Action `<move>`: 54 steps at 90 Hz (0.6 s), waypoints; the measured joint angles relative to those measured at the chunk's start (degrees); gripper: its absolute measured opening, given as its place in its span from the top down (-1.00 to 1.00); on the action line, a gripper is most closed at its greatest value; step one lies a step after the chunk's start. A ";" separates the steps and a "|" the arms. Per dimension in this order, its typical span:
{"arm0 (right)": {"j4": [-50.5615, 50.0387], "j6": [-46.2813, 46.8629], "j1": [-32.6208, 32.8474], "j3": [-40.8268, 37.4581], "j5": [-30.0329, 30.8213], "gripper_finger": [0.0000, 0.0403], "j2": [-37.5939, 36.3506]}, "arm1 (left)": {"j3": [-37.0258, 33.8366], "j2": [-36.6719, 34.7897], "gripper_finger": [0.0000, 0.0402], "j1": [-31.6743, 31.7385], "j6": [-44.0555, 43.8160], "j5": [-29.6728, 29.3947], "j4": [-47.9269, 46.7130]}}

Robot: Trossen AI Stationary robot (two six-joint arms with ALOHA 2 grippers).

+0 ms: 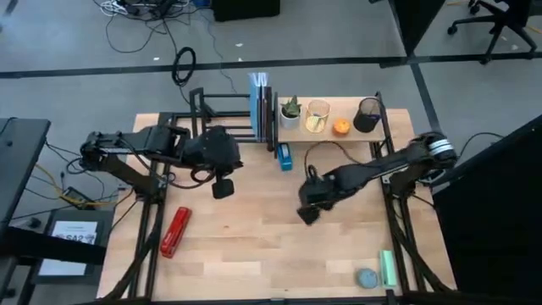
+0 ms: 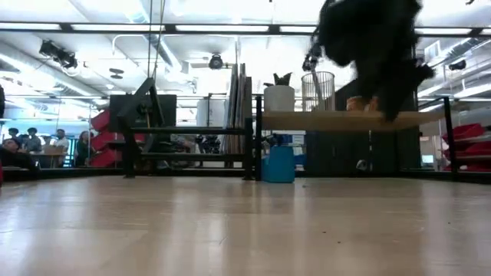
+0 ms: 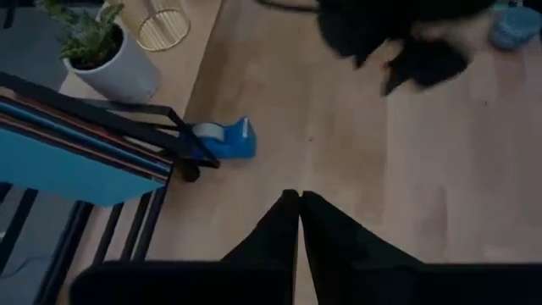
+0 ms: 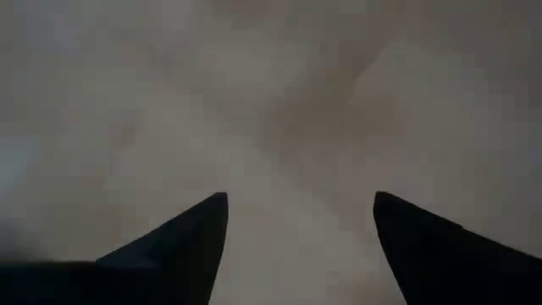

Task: Stock shelves
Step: Put the blue scented candle under the shelf

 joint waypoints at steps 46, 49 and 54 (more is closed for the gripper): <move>1.71 27.37 30.79 0.07 -11.13 -0.31 -2.92 | 0.00 0.22 1.00 0.03 -0.09 -0.82 2.13; 1.53 30.46 32.82 0.04 -8.08 -0.31 -2.92 | 0.00 0.22 1.00 0.03 -0.32 -0.84 2.40; 1.64 33.94 36.21 0.05 -2.52 -0.31 -2.58 | 0.00 0.22 1.00 0.03 -1.04 -0.91 3.23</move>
